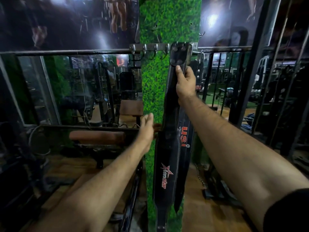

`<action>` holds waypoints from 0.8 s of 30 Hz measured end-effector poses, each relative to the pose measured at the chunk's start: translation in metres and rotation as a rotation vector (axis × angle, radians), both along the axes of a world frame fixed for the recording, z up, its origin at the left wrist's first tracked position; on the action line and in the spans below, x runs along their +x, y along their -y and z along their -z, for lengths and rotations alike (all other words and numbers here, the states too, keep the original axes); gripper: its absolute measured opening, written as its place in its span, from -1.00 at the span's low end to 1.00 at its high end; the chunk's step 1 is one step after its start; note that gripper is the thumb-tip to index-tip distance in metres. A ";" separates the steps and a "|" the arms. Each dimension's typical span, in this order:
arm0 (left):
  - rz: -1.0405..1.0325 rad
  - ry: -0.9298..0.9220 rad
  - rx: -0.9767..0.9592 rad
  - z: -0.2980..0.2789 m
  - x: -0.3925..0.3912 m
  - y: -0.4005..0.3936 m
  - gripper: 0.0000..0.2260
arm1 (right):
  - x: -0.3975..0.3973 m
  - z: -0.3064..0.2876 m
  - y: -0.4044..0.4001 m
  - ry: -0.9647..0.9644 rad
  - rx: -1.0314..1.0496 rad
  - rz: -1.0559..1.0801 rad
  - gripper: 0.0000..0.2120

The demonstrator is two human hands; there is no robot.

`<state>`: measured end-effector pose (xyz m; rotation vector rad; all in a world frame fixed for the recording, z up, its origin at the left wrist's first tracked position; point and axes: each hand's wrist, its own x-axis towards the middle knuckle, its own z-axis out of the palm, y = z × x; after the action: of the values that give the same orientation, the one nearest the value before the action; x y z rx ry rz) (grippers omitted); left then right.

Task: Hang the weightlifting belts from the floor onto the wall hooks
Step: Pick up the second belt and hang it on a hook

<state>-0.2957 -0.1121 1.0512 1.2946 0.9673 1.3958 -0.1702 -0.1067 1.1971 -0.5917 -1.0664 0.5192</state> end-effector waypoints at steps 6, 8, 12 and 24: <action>-0.170 -0.220 0.477 -0.087 0.048 0.007 -0.81 | 0.006 0.003 -0.005 -0.025 -0.033 0.010 -0.83; -0.279 -0.331 0.557 -0.044 0.051 0.007 -0.81 | 0.013 -0.001 -0.011 -0.085 -0.026 0.002 -0.84; -0.352 -0.536 0.480 0.024 0.044 -0.004 -0.76 | 0.019 0.013 -0.017 -0.087 -0.075 -0.058 -0.90; 0.042 -0.303 -0.032 0.031 0.032 0.013 -0.52 | 0.030 0.043 -0.021 -0.051 -0.115 -0.111 -0.86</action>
<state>-0.2634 -0.1248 1.0201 1.5217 1.1513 1.1681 -0.1405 -0.0857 1.1540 -0.6193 -1.0302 0.6930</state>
